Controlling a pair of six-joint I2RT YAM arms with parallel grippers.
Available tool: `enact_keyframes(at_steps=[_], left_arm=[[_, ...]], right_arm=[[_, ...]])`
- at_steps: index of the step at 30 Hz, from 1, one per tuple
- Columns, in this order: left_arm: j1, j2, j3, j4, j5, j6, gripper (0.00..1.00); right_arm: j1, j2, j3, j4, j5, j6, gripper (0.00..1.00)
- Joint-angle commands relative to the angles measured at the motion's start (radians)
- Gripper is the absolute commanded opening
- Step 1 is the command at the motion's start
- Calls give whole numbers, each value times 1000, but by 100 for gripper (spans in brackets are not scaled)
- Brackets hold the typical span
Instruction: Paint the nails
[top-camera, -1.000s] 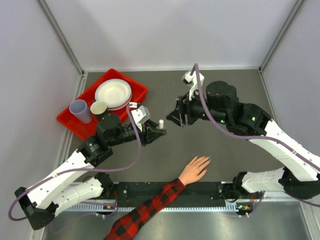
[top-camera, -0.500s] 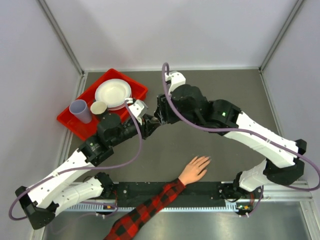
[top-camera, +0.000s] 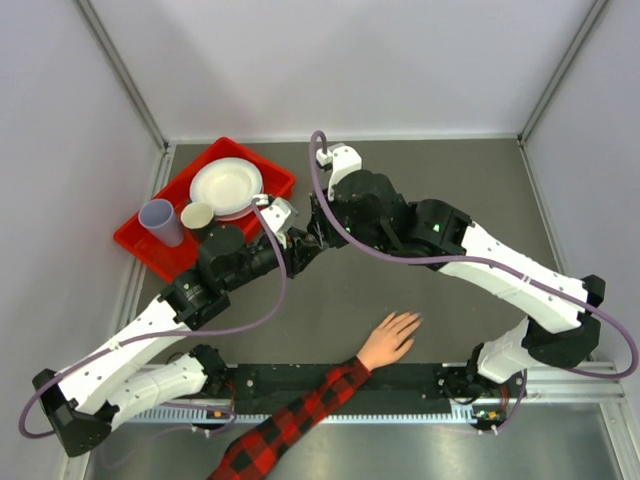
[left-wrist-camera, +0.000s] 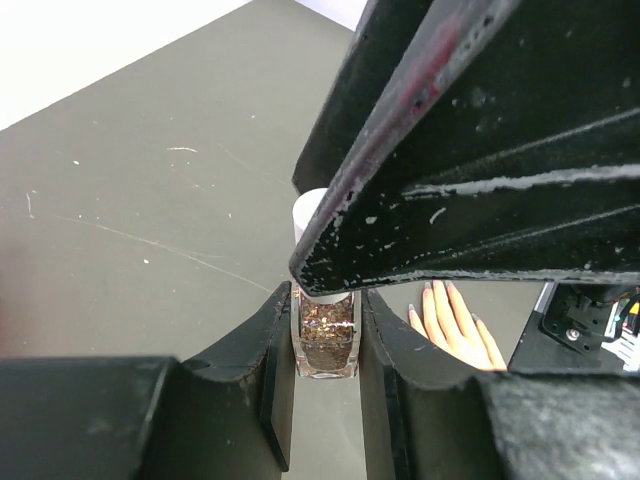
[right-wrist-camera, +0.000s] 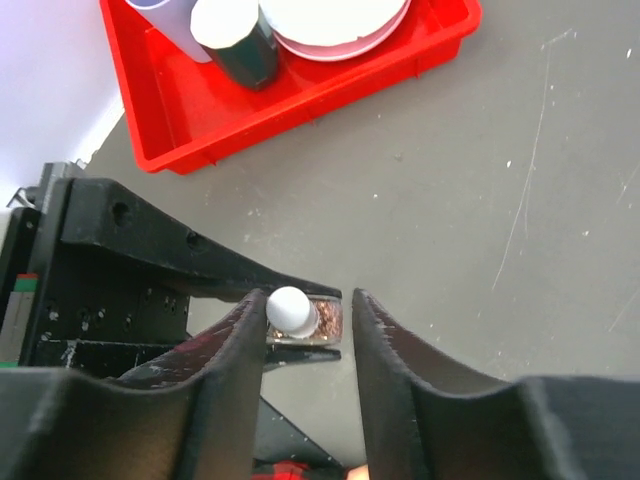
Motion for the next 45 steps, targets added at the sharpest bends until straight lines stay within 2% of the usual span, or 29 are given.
enact_keyframes(at_steps=[1, 2, 5, 9, 13, 16, 17, 18, 19, 20, 21, 23, 24, 25, 27, 28, 30, 31, 32, 33, 34, 35, 37, 39, 40, 41, 42, 43, 45], left_arm=[[-2, -22, -7, 76, 20, -23, 0], [-2, -22, -8, 77, 22, -24, 0], [-4, -22, -5, 85, 39, -30, 0], [-2, -20, 2, 91, 80, -41, 0], [-1, -22, 22, 89, 207, -41, 0], [-1, -32, 36, 134, 455, -47, 0], [-1, -33, 36, 152, 541, -52, 0], [1, -33, 36, 178, 718, -82, 0], [1, -17, 39, 230, 790, -105, 0], [2, -5, 48, 244, 868, -124, 0], [6, 12, 77, 244, 963, -150, 0], [7, 64, 111, 186, 1019, -117, 0], [12, 75, 143, 148, 996, -78, 0], [13, 93, 156, 35, 964, -35, 0], [16, 104, 171, -22, 883, 55, 0], [18, 110, 180, -53, 773, 74, 0], [19, 107, 180, -64, 668, 105, 0], [19, 102, 177, -69, 545, 108, 0], [19, 98, 173, -66, 492, 109, 0], [19, 89, 170, -66, 447, 135, 0], [19, 84, 157, -63, 322, 137, 0], [19, 76, 150, -50, 280, 143, 0], [19, 58, 124, -33, 186, 154, 0], [19, 43, 105, 0, 148, 151, 0], [19, 38, 96, 9, 138, 148, 0], [19, 35, 87, 20, 120, 145, 0], [19, 33, 85, 31, 115, 142, 0], [19, 33, 84, 36, 109, 135, 0], [19, 36, 81, 45, 89, 126, 0]], right_arm=[[13, -18, -12, 69, -6, -19, 34], [13, -23, -17, 73, -15, -19, 33], [13, -29, -23, 69, -39, -34, 21], [12, -58, -44, 75, -94, -69, 0], [12, -153, -159, 153, -196, -206, 0], [4, -271, -288, 268, -407, -356, 0], [-4, -295, -314, 291, -585, -387, 0], [-13, -323, -339, 311, -672, -407, 0], [-58, -355, -374, 352, -753, -419, 0], [-95, -357, -383, 362, -947, -424, 0], [-126, -356, -380, 353, -1026, -427, 0], [-206, -340, -374, 331, -1195, -464, 0], [-226, -336, -371, 328, -1223, -474, 0], [-238, -334, -373, 328, -1236, -482, 0], [-249, -329, -367, 308, -1202, -496, 0], [-249, -328, -348, 291, -1185, -504, 0], [-249, -331, -337, 274, -1107, -492, 0], [-249, -337, -336, 273, -1024, -481, 7], [-249, -348, -331, 259, -965, -466, 32], [-249, -352, -324, 256, -902, -440, 41], [-249, -362, -321, 257, -762, -397, 53], [-249, -372, -314, 257, -678, -360, 56], [-248, -382, -302, 257, -487, -211, 58], [-248, -385, -293, 244, -380, -10, 58], [-240, -385, -296, 253, -360, 31, 58], [-225, -382, -293, 260, -349, 51, 58], [-158, -363, -261, 238, -301, 55, 58], [-121, -345, -236, 222, -185, 41, 58], [-55, -305, -165, 189, -100, 24, 58]])
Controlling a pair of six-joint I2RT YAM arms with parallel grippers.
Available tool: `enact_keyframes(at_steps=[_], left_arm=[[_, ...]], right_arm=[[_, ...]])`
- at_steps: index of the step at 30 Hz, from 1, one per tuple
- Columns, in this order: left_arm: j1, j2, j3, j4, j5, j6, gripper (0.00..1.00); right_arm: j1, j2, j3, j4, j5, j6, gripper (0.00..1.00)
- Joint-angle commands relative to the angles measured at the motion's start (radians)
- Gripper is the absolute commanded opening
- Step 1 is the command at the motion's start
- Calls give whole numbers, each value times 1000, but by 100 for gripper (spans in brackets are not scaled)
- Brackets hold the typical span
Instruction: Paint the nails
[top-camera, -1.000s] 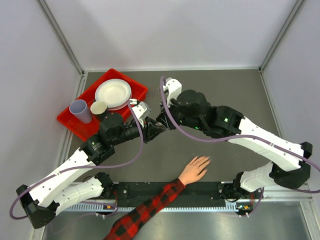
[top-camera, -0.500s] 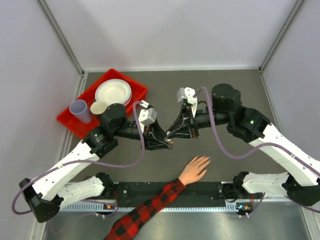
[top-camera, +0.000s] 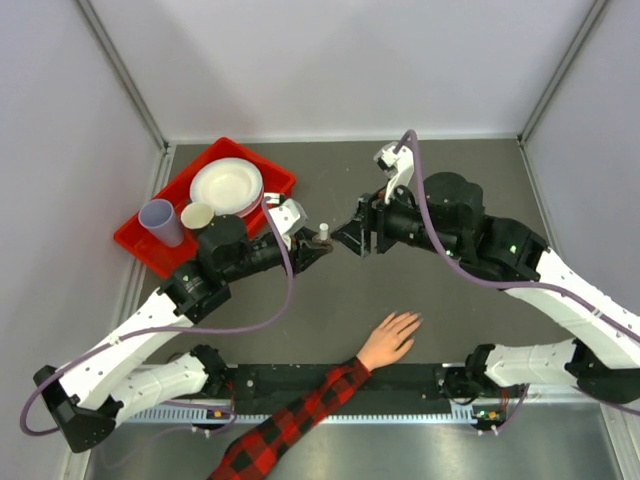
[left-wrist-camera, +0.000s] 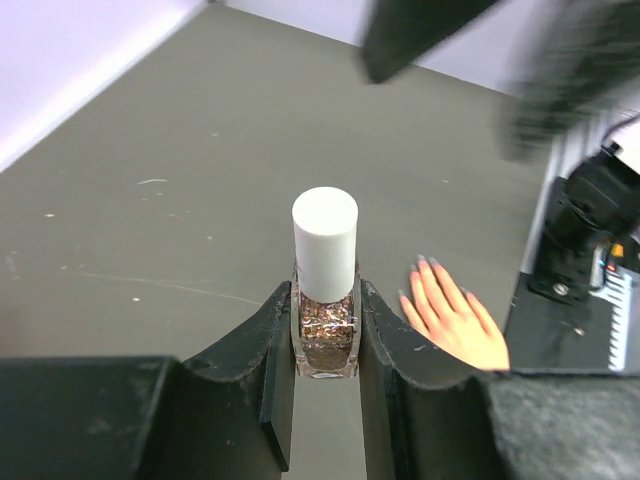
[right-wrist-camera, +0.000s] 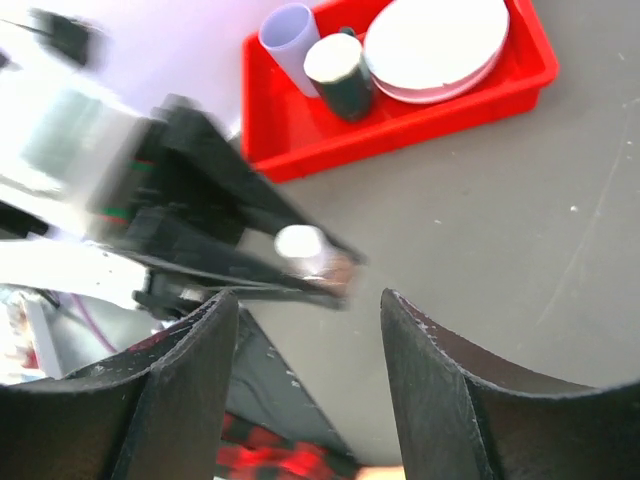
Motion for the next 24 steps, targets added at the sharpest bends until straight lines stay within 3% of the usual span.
enact_keyframes(at_steps=[1, 5, 7, 15, 24], left_arm=[[1, -12, -4, 104, -103, -2, 0], [1, -15, -9, 115, -131, -35, 0], [1, -20, -12, 118, -152, -56, 0], [1, -63, -40, 153, -164, -94, 0], [1, -60, -21, 141, -140, -120, 0]], right_arm=[[133, 91, 166, -59, 313, 91, 57], [184, 202, 290, -153, 441, 100, 55], [199, 237, 315, -176, 489, 103, 49], [210, 280, 318, -136, 444, 89, 40], [213, 294, 299, -110, 433, 57, 37]])
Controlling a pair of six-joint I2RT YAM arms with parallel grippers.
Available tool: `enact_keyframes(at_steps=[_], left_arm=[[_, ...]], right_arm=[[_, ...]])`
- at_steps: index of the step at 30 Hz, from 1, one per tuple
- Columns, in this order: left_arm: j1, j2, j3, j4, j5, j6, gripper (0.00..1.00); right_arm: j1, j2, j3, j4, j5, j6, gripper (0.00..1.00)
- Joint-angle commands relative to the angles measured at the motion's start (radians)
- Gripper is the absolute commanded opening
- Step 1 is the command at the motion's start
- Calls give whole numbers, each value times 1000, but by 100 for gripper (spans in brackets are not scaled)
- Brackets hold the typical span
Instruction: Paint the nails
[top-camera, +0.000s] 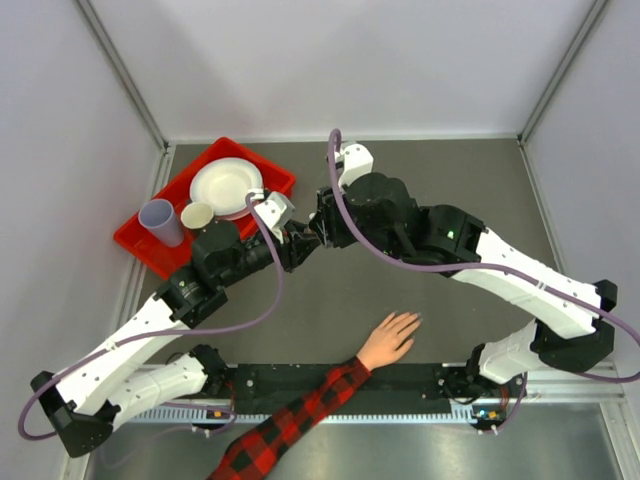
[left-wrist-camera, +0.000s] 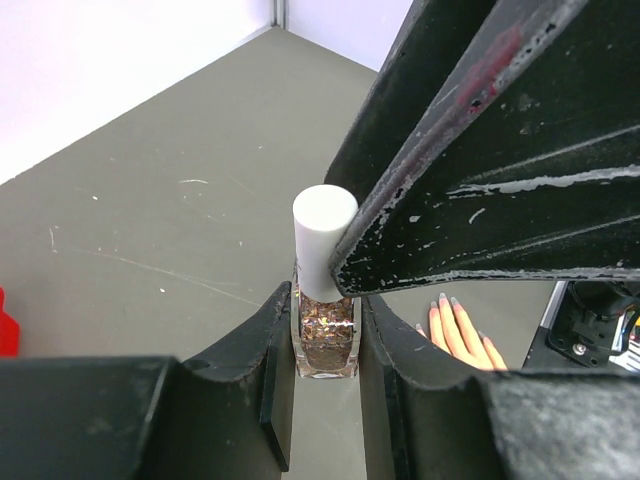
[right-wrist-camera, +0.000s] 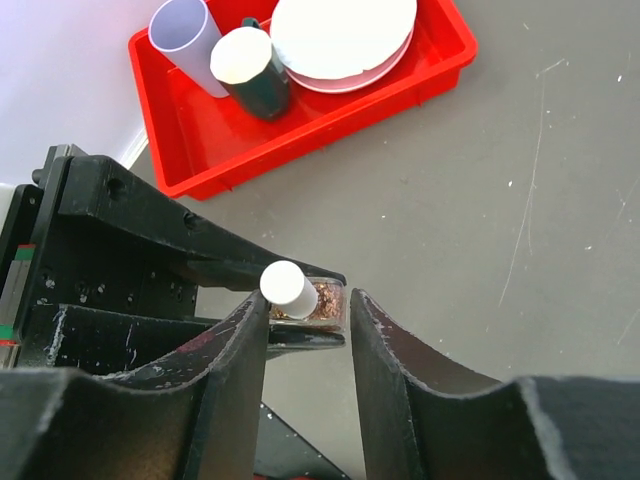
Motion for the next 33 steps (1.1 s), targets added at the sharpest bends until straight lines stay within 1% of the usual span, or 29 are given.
enact_keyframes(at_steps=[1, 7, 8, 10, 11, 13, 14, 15, 16, 17, 18, 19, 20, 21, 22, 23, 24, 25, 26, 28, 29, 30, 31, 32, 33], left_arm=[[1, -19, 18, 73, 26, -28, 0], [1, -14, 30, 73, 72, -52, 0], [1, -13, 32, 73, 89, -55, 0], [1, -14, 32, 73, 95, -66, 0], [1, -16, 32, 74, 100, -66, 0], [1, -23, 32, 71, 118, -68, 0], [1, -26, 33, 74, 133, -66, 0], [1, -31, 32, 76, 208, -57, 0], [3, -39, 33, 88, 262, -51, 0], [3, -43, 32, 97, 309, -51, 0], [4, -46, 29, 110, 445, -54, 0], [6, -42, 33, 137, 522, -58, 0], [7, -34, 36, 180, 613, -90, 0], [9, -11, 39, 212, 685, -121, 0], [10, 7, 50, 246, 856, -155, 0], [10, 30, 59, 319, 926, -234, 0], [10, 76, 70, 334, 974, -265, 0], [10, 93, 84, 338, 1053, -278, 0], [10, 102, 108, 287, 1054, -248, 0], [12, 118, 142, 156, 987, -150, 0], [13, 119, 174, 110, 948, -55, 0], [13, 124, 187, -12, 907, -16, 0], [15, 125, 196, -43, 870, 13, 0], [16, 127, 211, -74, 789, 53, 0], [16, 126, 211, -94, 752, 66, 0]], right_arm=[[11, 5, 18, 48, 4, -35, 37], [10, 8, 14, 69, -22, -77, 33], [8, 8, 14, 71, -31, -92, 28], [10, 2, 11, 65, -45, -97, 25], [10, -1, 8, 65, -64, -106, 13], [8, -27, -9, 71, -90, -132, 0], [8, -39, -20, 77, -125, -147, 0], [8, -52, -37, 88, -161, -172, 0], [8, -70, -75, 100, -207, -245, 0], [8, -104, -100, 126, -337, -290, 0], [7, -128, -121, 135, -429, -337, 0], [7, -151, -176, 147, -535, -441, 0], [4, -215, -216, 204, -709, -495, 0], [-5, -243, -297, 247, -782, -521, 0], [-28, -260, -319, 273, -859, -551, 0], [-95, -266, -324, 276, -1050, -558, 0], [-139, -259, -310, 266, -1150, -562, 0], [-171, -250, -299, 255, -1236, -565, 0], [-223, -242, -292, 243, -1363, -568, 0], [-245, -233, -281, 229, -1415, -575, 0], [-248, -233, -278, 224, -1403, -580, 0], [-252, -233, -272, 209, -1386, -581, 0], [-254, -233, -267, 200, -1327, -591, 0], [-254, -236, -264, 194, -1284, -589, 0], [-252, -240, -267, 197, -1239, -579, 5]])
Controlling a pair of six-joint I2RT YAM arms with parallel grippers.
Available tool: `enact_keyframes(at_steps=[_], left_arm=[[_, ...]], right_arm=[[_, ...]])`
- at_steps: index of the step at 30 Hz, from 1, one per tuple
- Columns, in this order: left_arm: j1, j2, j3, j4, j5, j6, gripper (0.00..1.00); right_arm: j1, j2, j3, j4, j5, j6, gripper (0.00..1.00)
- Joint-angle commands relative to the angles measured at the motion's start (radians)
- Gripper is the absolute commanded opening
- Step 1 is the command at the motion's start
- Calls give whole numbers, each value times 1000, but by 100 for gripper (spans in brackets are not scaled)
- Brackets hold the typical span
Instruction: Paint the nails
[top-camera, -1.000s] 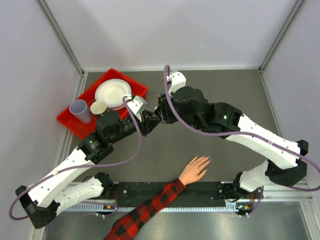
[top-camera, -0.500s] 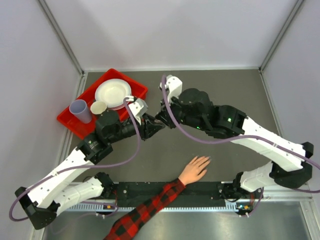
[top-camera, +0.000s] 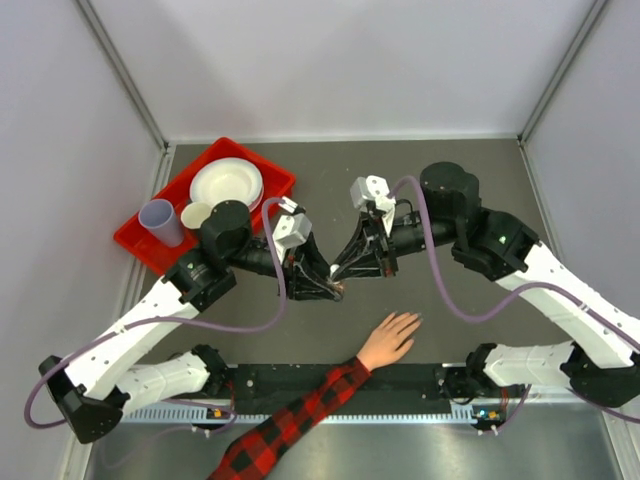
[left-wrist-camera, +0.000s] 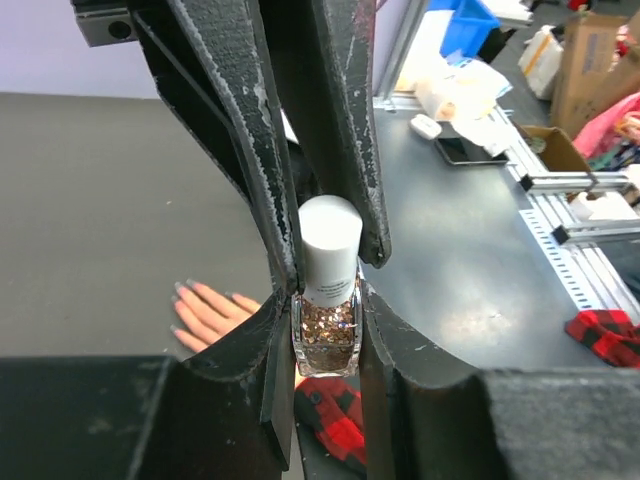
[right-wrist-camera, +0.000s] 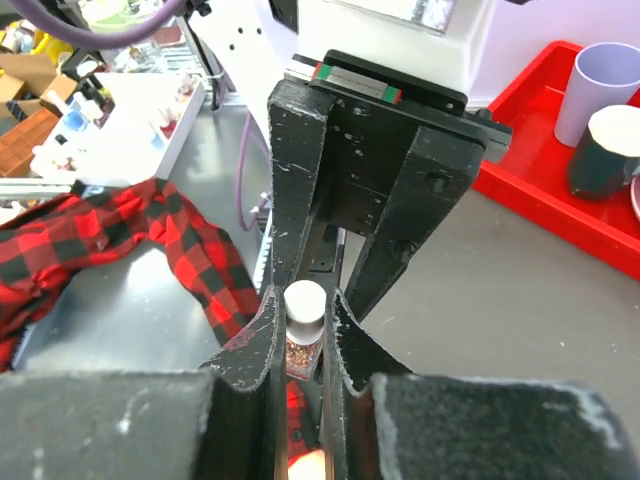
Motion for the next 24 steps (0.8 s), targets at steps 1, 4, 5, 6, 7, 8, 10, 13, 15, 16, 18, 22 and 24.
enact_keyframes(at_steps=[1, 4, 5, 6, 7, 8, 10, 13, 15, 16, 18, 22, 24], left_arm=[[0, -4, 89, -95, -178, 140, 0], [0, -10, 77, -115, -392, 175, 0], [0, -11, 75, -121, -437, 190, 0], [0, -10, 72, -128, -551, 195, 0], [0, -10, 71, -133, -606, 190, 0], [0, -11, 69, -136, -658, 187, 0], [0, -24, 57, -136, -767, 187, 0], [0, -56, 23, -87, -839, 172, 0], [-1, -68, 17, -63, -841, 160, 0], [-1, -67, 17, -63, -830, 154, 0], [-1, -61, 16, -60, -815, 154, 0], [-1, -62, -3, -32, -792, 88, 0], [-1, -71, -14, -14, -781, 74, 0]], right_arm=[[2, 4, 14, 12, 87, -16, 28], [1, -17, 27, 7, 380, 102, 48], [4, -23, 32, 4, 460, 142, 51], [2, -27, 46, -4, 526, 182, 52], [7, -27, 55, -14, 629, 276, 54], [13, -19, 66, -39, 669, 323, 55], [66, -8, 95, -69, 863, 451, 55], [163, 36, 141, -119, 1051, 515, 53], [203, 96, 199, -157, 1120, 506, 53], [215, 119, 222, -175, 1163, 510, 52], [235, 182, 277, -201, 1180, 513, 50], [269, 246, 323, -201, 1239, 477, 44], [272, 265, 337, -208, 1256, 467, 43]])
